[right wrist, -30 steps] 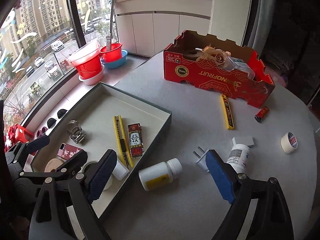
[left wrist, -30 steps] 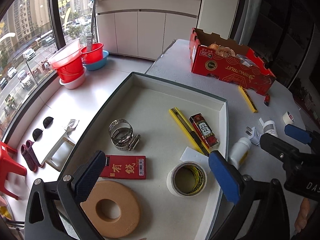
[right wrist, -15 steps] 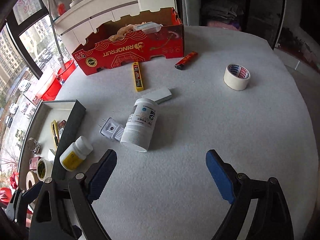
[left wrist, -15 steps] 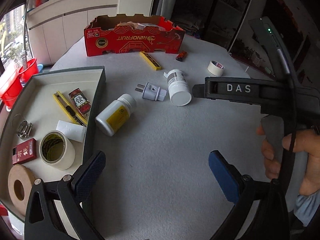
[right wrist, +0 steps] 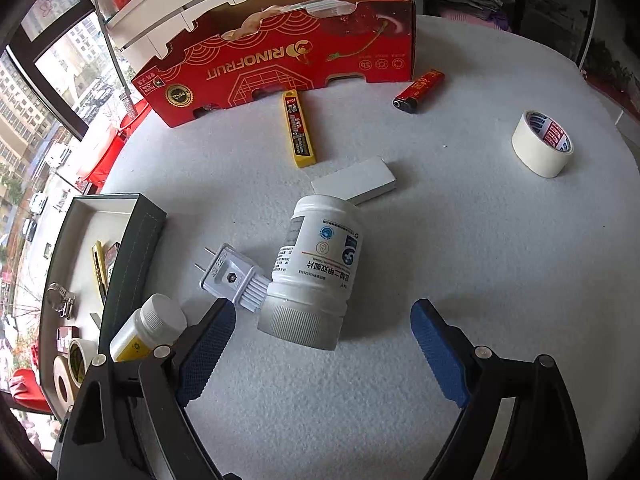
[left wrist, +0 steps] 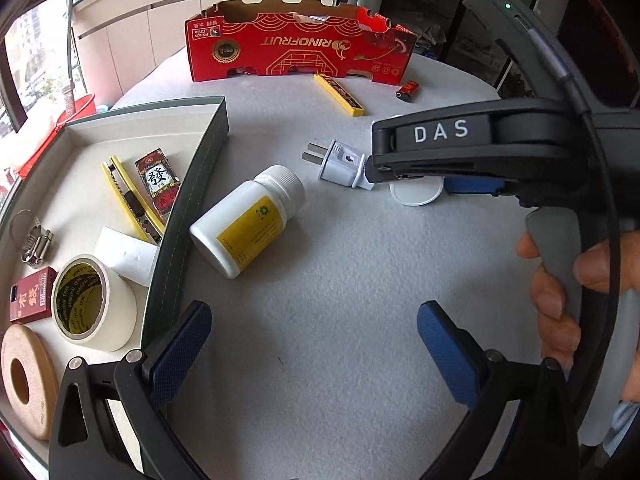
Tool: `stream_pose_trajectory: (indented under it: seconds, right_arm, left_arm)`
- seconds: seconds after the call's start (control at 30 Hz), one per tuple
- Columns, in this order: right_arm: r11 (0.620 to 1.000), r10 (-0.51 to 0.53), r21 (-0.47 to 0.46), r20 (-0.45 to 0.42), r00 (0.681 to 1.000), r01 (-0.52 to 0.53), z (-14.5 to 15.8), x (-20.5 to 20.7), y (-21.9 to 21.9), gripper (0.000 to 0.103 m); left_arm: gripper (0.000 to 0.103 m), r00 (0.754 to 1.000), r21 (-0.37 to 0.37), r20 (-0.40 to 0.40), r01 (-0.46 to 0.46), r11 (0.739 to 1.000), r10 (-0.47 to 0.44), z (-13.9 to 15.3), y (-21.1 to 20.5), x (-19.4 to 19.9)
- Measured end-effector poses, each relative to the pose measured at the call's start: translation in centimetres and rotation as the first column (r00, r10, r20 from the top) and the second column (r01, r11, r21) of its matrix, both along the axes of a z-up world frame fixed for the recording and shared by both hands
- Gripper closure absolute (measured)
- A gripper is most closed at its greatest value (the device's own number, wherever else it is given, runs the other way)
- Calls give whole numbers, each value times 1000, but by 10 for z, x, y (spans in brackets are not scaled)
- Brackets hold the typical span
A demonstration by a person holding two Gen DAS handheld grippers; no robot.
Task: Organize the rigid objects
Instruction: 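Grasp the large white pill bottle with the right gripper while the left gripper grasps the white plug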
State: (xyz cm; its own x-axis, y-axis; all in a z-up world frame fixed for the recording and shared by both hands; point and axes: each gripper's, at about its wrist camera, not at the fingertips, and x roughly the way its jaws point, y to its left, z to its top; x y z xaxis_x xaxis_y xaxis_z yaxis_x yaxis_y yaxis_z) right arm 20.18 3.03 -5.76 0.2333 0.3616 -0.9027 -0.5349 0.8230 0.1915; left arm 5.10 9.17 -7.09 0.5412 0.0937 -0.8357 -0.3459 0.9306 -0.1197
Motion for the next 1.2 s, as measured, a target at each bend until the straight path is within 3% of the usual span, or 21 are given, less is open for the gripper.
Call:
stream_pose_trajectory:
  seconds: [0.03,0.07,0.1,0.17,0.27,0.43,0.63,0.73,0.83,0.9,1.1,1.2]
  right_arm:
    - [1000,5,2,16,1000,-5,1,1,1,25]
    - [1000,10,25,1,1000,-10,2,2,0,36]
    - [999,11,42,-15,1000,-10,2,3,-3,53]
    - [999,6,48,-31,1000,-4,2,4,-11,62]
    - [998,1,56,-35,999,1,2,2,-33,62]
    - [997,-71,32,26,997,70,6,-8,-97,62]
    - [985,-165,57,-11,986,165,1,-19,-164,62]
    - [983,-168,66,-11,986,168,2,-25,-173,62]
    - [987,-151,62,9,988,150,2,-29,-171,62]
    - [986,-150,72,5,989,150,2,-29,-171,62]
    - [989,-131,66,31,991,129,2,-30,-170,62]
    - [991,-125,55,38,991,123,3,-34,-170,62]
  left_arm:
    - [0,1000,5,-2,-2,1000,2,0,1,2]
    - [0,1000,9,-2,-3,1000,3,-1,3,5]
    - [0,1000,11,-1,-5,1000,5,-1,4,6]
    - [0,1000,8,-8,-11,1000,11,-1,7,10]
    - [0,1000,-3,6,-10,1000,10,8,5,11]
    - [0,998,52,59,-39,998,36,35,-13,30]
    - [0,986,84,-42,-158,984,162,19,-10,104]
    - [0,981,156,-61,-173,972,185,12,-13,129]
    - [0,969,135,-154,-172,976,192,-9,-9,145]
    - [0,971,99,-122,-195,976,206,-11,-3,143]
    - [0,973,96,-101,-199,975,208,-11,4,146]
    - [4,982,90,-111,-140,986,150,-10,-4,149]
